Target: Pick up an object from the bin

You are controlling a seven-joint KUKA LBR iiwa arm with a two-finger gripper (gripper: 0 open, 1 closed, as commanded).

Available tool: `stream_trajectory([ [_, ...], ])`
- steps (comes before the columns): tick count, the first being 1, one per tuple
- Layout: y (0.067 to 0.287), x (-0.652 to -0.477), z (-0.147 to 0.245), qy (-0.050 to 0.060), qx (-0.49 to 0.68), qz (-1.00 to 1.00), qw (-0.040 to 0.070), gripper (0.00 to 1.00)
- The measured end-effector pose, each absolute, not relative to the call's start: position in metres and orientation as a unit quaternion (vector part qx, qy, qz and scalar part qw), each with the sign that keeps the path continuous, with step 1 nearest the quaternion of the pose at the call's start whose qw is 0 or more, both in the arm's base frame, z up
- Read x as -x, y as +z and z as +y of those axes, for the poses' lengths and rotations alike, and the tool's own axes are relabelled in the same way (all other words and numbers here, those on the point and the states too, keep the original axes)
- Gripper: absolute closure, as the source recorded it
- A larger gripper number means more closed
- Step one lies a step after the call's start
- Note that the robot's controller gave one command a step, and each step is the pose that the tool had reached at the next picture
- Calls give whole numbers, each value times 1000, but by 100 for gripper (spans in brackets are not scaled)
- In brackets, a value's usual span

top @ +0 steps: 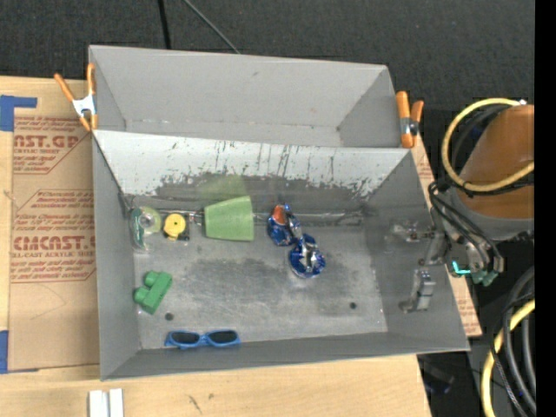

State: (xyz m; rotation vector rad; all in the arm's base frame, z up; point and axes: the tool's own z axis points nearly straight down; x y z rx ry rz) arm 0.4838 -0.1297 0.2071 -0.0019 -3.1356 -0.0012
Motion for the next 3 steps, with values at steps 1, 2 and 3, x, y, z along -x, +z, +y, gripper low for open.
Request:
stream_trajectory([
  [1,101,-569,-73,-2,42,-999,0,0],
  [2,68,-551,-25,-1,32,-999,1,0],
  [3,69,-552,-28,0,33,-999,0,100],
])
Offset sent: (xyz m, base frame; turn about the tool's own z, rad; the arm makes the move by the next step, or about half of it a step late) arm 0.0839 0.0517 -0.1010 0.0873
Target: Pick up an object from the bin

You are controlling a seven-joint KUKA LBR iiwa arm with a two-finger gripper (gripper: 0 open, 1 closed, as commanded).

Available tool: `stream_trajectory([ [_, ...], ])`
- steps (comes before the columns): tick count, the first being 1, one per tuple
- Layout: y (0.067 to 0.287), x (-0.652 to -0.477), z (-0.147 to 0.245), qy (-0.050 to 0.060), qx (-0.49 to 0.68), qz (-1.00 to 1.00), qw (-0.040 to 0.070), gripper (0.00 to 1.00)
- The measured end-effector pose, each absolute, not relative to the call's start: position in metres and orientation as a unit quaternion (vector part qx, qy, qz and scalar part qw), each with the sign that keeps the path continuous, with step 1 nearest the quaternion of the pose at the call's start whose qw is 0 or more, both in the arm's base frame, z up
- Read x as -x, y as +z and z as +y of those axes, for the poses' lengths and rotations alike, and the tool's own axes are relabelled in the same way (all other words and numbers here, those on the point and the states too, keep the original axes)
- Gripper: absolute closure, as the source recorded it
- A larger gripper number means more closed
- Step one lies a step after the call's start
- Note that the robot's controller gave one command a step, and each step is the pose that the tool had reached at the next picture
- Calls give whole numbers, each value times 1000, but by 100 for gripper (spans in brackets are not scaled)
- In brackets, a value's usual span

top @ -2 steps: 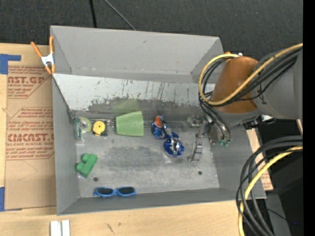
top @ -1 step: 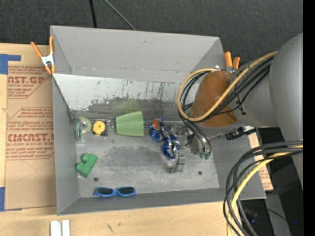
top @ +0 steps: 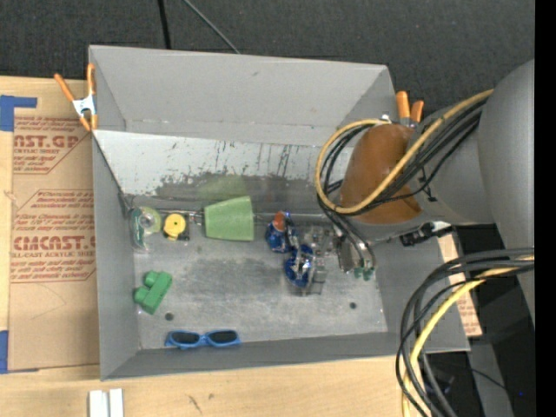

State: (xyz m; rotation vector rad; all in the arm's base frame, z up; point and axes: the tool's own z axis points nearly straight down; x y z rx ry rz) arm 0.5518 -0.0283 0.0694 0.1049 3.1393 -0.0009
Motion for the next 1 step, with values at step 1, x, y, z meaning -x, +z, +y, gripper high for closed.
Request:
stream_trajectory([
  [1,176,-540,-23,0,-10,1000,5,100],
])
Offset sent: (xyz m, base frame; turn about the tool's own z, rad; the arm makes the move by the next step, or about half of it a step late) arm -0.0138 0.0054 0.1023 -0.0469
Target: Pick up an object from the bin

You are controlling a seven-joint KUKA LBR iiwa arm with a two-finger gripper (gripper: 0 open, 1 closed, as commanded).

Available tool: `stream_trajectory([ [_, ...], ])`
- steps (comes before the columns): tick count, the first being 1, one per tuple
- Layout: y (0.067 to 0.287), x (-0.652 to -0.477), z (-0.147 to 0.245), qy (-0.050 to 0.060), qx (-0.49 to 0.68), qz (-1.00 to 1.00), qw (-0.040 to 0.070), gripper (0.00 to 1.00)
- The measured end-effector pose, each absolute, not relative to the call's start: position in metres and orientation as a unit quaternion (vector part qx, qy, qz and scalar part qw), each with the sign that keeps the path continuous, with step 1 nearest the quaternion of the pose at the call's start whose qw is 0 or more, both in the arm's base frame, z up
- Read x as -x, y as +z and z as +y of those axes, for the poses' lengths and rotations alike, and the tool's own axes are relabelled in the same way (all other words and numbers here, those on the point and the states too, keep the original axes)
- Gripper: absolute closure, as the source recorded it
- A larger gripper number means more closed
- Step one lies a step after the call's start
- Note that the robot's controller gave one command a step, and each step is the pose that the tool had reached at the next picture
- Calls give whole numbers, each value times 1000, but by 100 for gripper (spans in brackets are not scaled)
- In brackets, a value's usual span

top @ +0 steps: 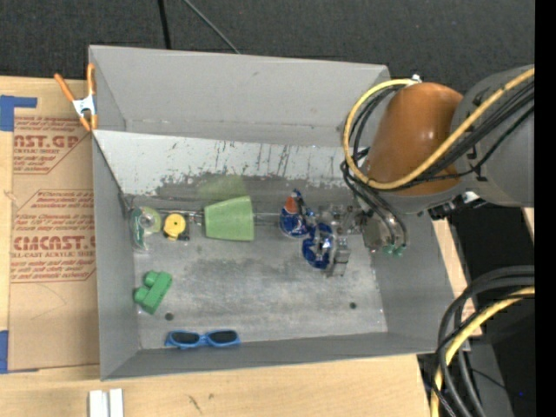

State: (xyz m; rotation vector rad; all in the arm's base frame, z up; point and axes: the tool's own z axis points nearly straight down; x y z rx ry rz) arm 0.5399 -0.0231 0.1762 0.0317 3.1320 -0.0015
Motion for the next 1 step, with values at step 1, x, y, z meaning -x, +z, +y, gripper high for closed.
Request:
stream_trajectory([
  [1,242,-540,-34,0,-8,1000,5,100],
])
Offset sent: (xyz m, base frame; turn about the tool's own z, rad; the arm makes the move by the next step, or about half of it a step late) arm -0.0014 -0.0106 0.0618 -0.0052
